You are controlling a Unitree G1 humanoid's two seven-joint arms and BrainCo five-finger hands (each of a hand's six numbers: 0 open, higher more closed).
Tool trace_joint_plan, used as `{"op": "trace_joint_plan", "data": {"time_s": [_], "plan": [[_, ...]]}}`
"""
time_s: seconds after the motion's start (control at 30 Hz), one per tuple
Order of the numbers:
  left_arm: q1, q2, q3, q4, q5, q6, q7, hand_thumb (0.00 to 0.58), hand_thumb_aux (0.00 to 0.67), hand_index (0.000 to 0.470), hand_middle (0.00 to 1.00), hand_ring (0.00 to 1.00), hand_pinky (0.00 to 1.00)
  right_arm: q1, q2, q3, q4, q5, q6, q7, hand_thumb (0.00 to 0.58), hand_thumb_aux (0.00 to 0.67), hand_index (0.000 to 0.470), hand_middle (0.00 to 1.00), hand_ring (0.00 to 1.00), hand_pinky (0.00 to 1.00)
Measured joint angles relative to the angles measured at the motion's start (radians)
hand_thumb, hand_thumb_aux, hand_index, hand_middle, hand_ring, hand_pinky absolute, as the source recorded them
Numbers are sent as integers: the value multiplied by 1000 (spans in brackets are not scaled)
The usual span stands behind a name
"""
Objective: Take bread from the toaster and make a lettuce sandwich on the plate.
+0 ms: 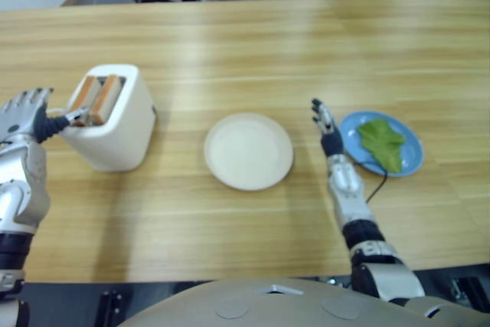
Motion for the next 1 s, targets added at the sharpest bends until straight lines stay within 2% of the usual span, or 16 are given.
{"op": "trace_joint_plan", "data": {"time_s": [0.23, 0.27, 0.3, 0.33, 0.37, 0.4, 0.43, 0.47, 0.5, 1.0], "plan": [[-2, 0, -51, 19, 42, 25, -21, 0, 0, 0, 0, 0, 0, 12, 0, 0, -31, 0, 13, 2, 0, 0, 0, 0, 0, 0], [-5, 0, -53, 19, 43, 28, -25, 443, 344, 236, 0, 0, 0, 16, 0, 0, -33, 0, 15, 3, 0, 0, 0, 0, 0, 0], [-6, 0, -55, 16, 43, 28, -27, 508, 434, 298, 0, 0, 0, 21, 1, 0, -34, 0, 16, 3, 0, 0, 0, 0, 0, 0], [-7, 0, -56, 10, 41, 26, -27, 580, 670, 460, 0, 0, 0, 24, 2, 0, -34, 0, 17, 3, 0, 0, 0, 0, 0, 0], [-9, -2, -57, 1, 38, 23, -24, 580, 670, 460, 0, 0, 0, 27, 4, 0, -34, 0, 19, 3, 0, 0, 0, 0, 0, 0], [-12, -6, -56, -8, 35, 22, -16, 580, 670, 460, 67, 67, 67, 28, 6, 0, -34, 0, 20, 3, 0, 0, 0, 0, 0, 0], [-14, -10, -54, -15, 33, 22, -8, 580, 670, 460, 718, 718, 718, 29, 7, 1, -36, 0, 22, 4, 0, 0, 0, 0, 0, 0], [-19, -18, -43, -22, 28, 22, 8, 580, 670, 460, 718, 718, 718, 29, 7, 1, -38, 0, 25, 4, 0, 0, 0, 0, 0, 0], [-21, -23, -37, -24, 24, 22, 15, 580, 670, 460, 980, 980, 980, 29, 6, 0, -38, 0, 26, 4, 0, 0, 0, 0, 0, 0], [-32, -114, 110, -245, -6, -74, 280, 580, 670, 460, 1000, 1000, 1000, 36, 10, 2, -51, 0, 38, 5, 0, 0, 0, 0, 0, 0]]}}
